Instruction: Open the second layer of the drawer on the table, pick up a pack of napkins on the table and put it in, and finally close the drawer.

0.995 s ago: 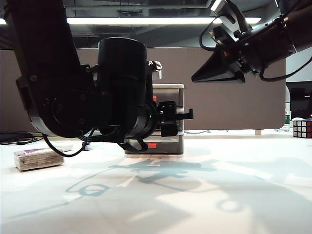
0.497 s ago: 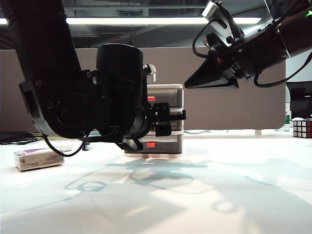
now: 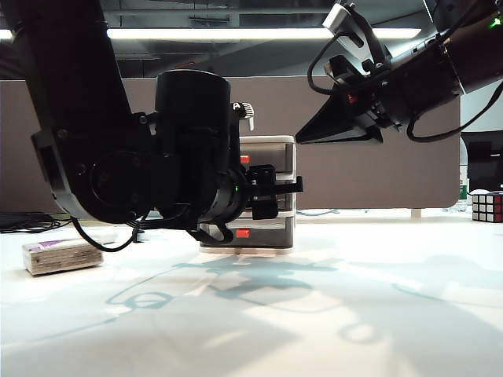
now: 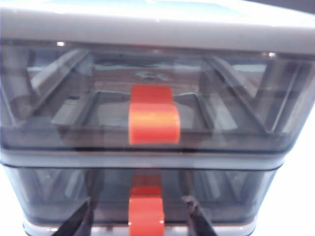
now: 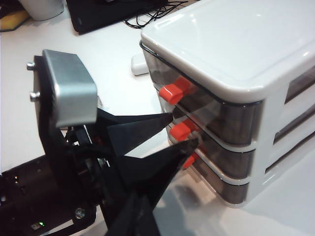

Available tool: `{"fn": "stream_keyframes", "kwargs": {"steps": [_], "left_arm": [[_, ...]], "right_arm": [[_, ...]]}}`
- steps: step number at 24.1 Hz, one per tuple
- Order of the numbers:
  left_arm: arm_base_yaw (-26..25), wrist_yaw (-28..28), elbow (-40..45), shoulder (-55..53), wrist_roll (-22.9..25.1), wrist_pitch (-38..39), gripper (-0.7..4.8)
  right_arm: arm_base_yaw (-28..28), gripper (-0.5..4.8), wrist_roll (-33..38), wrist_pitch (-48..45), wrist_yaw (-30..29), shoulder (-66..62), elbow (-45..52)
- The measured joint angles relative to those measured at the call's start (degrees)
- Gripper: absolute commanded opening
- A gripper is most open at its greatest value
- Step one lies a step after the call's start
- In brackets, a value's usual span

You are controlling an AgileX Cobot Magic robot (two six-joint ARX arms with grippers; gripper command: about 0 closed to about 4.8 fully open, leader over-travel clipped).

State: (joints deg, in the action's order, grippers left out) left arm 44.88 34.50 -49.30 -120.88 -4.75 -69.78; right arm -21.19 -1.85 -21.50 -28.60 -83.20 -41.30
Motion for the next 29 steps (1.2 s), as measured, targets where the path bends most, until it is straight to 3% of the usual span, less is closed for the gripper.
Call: {"fn": "stream_keyframes", "kwargs": {"steps": [2, 13, 17, 29], "left_arm": [[0.0, 0.0, 0.0, 0.0, 0.0, 0.0, 1.65], [0.0, -0.1, -0.1, 0.0, 0.0, 0.1, 1.05], [0.0, -0.2, -0.1, 0.0, 0.0, 0.1, -0.05], [0.1, -0.2, 0.0, 0.0, 0.0, 0.1, -0.06]], "right_arm": [[0.0, -0.05, 0.0, 0.0, 0.0, 0.0, 0.0], [0.0, -0.05, 0.0, 0.0, 0.0, 0.0, 0.0], [0.0, -0.05, 0.0, 0.0, 0.0, 0.0, 0.0], [0.0, -0.05, -0.2, -5.2, 0.0, -2.8, -1.4]]}}
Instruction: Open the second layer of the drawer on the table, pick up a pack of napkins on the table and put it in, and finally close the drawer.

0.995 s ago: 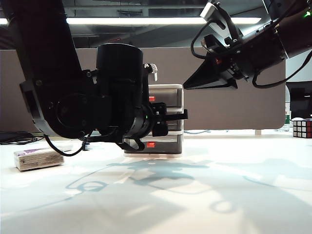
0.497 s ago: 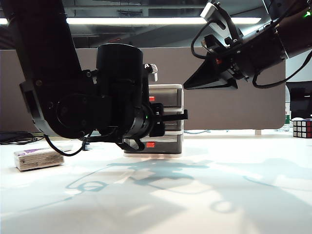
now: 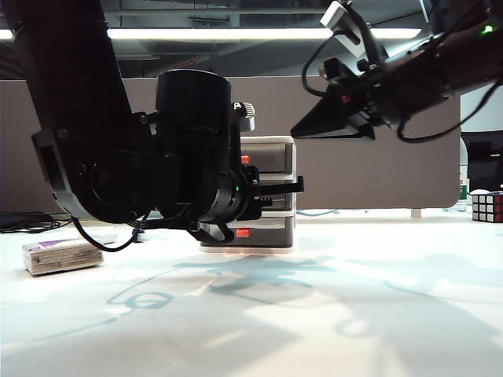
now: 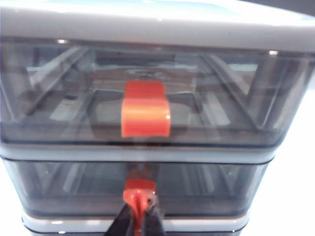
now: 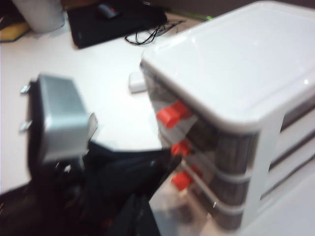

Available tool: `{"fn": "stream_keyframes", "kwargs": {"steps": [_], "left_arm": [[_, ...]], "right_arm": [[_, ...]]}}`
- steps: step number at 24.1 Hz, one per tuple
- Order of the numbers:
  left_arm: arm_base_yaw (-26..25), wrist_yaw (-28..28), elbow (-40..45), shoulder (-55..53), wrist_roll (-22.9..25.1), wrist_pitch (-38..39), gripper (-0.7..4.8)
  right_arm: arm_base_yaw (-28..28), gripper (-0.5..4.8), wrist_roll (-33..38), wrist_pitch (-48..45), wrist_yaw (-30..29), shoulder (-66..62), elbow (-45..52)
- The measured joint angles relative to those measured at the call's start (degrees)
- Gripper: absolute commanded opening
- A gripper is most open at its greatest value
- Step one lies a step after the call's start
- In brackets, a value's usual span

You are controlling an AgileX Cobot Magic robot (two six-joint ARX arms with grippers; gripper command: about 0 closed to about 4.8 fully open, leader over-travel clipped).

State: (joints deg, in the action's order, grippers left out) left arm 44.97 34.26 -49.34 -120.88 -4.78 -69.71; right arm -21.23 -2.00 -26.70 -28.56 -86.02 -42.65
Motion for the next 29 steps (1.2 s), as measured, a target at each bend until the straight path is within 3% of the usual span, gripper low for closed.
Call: {"fn": "stream_keyframes", "kwargs": {"steps": [14, 29], "left_arm": [[0.0, 0.0, 0.0, 0.0, 0.0, 0.0, -0.06], [0.9, 0.3, 2.1, 0.1, -0.3, -1.8, -0.06]], "right_arm": [[0.0, -0.05, 0.2, -0.6, -3.0, -13.2, -12.4], [0.0, -0.05, 0.2, -1.0, -1.5, -15.4, -14.6]]}}
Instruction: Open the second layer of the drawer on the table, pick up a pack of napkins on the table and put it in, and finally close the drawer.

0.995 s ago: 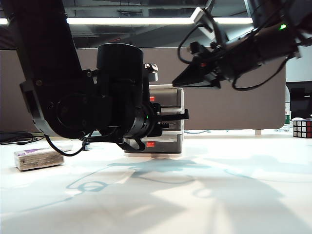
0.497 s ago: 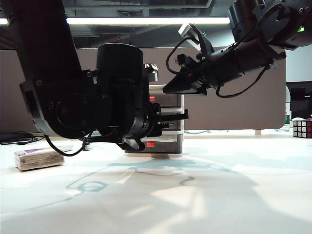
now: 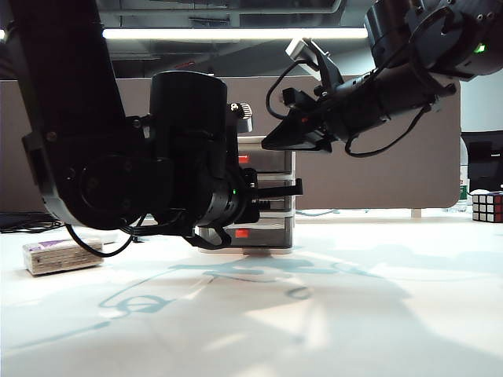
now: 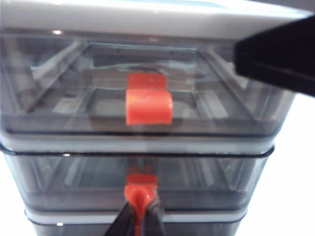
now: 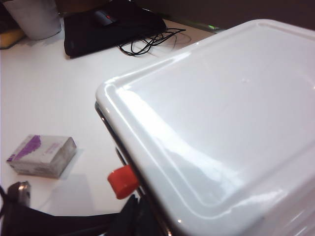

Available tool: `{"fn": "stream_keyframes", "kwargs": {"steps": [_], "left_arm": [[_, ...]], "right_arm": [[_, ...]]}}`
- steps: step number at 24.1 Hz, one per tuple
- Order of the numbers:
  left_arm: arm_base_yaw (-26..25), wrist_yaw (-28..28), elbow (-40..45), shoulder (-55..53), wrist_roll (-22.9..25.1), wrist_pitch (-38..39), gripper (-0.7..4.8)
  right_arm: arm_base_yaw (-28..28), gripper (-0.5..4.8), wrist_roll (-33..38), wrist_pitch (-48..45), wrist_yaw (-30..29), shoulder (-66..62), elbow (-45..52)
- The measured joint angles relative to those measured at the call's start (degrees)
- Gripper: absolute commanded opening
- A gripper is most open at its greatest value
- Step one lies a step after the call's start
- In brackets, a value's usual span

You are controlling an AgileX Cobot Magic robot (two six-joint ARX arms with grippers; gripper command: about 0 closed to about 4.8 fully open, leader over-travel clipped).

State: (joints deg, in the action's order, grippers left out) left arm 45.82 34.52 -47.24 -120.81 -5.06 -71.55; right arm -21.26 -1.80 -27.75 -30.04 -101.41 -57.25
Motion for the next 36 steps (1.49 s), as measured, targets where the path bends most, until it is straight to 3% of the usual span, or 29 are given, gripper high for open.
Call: {"fn": "stream_keyframes", "kwargs": {"steps": [10, 20, 27, 28, 30, 31, 36], "left_arm": [[2.1, 1.7, 2.4, 0.6, -1.0, -2.2, -0.06], [6.9, 6.2, 13.0, 7.9, -1.2, -2.3, -0.06], [12.9, 10.3, 19.6, 9.3, -6.1, -3.4, -0.06], [13.6, 10.6, 19.8, 9.2, -6.1, -2.6, 0.12], [13.6, 11.1, 19.9, 9.2, -6.2, -3.1, 1.36], [13.5, 11.3, 19.9, 9.2, -6.2, -4.4, 1.61], [16.0, 14.6, 27.4, 15.5, -5.2, -6.3, 1.61]], "right_arm": [[0.0, -0.04, 0.0, 0.6, 1.0, -1.1, 0.1], [0.0, -0.05, 0.0, 0.4, 1.5, -1.1, 0.1], [-0.1, -0.05, 0.0, 0.3, 1.6, -1.1, -0.4], [0.0, -0.05, 0.0, 0.3, 1.6, -1.1, -0.4], [0.0, -0.04, 0.0, 0.2, 1.6, -1.1, -0.4], [0.0, -0.05, 0.0, 0.2, 1.6, -1.1, -0.4], [0.0, -0.05, 0.1, 0.3, 1.7, -1.1, -0.4]]}}
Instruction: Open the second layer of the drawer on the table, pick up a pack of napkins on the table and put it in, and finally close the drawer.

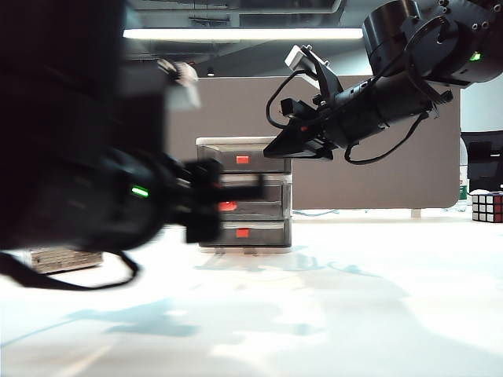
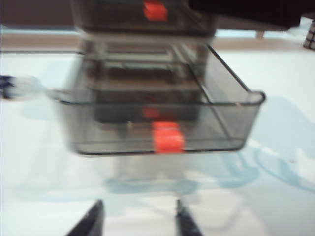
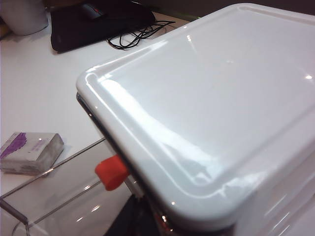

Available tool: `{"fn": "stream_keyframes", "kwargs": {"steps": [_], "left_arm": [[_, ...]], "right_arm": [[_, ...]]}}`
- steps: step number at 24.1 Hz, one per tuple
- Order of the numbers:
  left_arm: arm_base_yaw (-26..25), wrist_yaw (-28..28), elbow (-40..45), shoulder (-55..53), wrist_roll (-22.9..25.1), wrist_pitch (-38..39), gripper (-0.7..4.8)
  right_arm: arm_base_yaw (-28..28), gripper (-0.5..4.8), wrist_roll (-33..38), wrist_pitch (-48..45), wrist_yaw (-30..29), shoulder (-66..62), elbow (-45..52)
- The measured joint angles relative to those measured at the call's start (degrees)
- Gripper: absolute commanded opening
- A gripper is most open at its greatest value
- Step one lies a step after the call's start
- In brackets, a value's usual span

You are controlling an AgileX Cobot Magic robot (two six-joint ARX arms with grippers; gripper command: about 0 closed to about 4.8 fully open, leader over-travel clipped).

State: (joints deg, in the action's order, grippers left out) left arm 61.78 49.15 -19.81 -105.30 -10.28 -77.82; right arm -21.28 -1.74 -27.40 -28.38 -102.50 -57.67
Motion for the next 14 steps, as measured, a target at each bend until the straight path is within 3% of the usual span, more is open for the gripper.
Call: {"fn": "stream_keyframes", "kwargs": {"steps": [3, 7, 9, 12, 14], "left_arm": [[-0.4, 2.9, 8.6, 9.2, 0.6, -2.2, 1.61], [-0.7, 1.3, 13.8, 24.1, 0.7, -2.4, 1.60], [-1.0, 0.1, 14.9, 29.9, 3.4, -1.9, 1.60], [-6.6, -7.5, 15.0, 37.4, 4.9, 5.7, 1.51], [-11.9, -15.7, 15.0, 40.8, 2.9, 12.3, 1.42]], "right_arm": [[0.0, -0.05, 0.0, 0.8, 0.0, 0.0, 0.0], [0.0, -0.04, 0.0, 1.2, 0.0, 0.0, 0.0], [0.0, -0.05, 0.0, 1.3, -0.1, 0.0, 0.0], [0.0, -0.05, 0.0, 1.8, -0.8, 0.0, 0.0], [0.0, -0.05, 0.1, 2.9, -1.2, 0.0, 0.0]]}}
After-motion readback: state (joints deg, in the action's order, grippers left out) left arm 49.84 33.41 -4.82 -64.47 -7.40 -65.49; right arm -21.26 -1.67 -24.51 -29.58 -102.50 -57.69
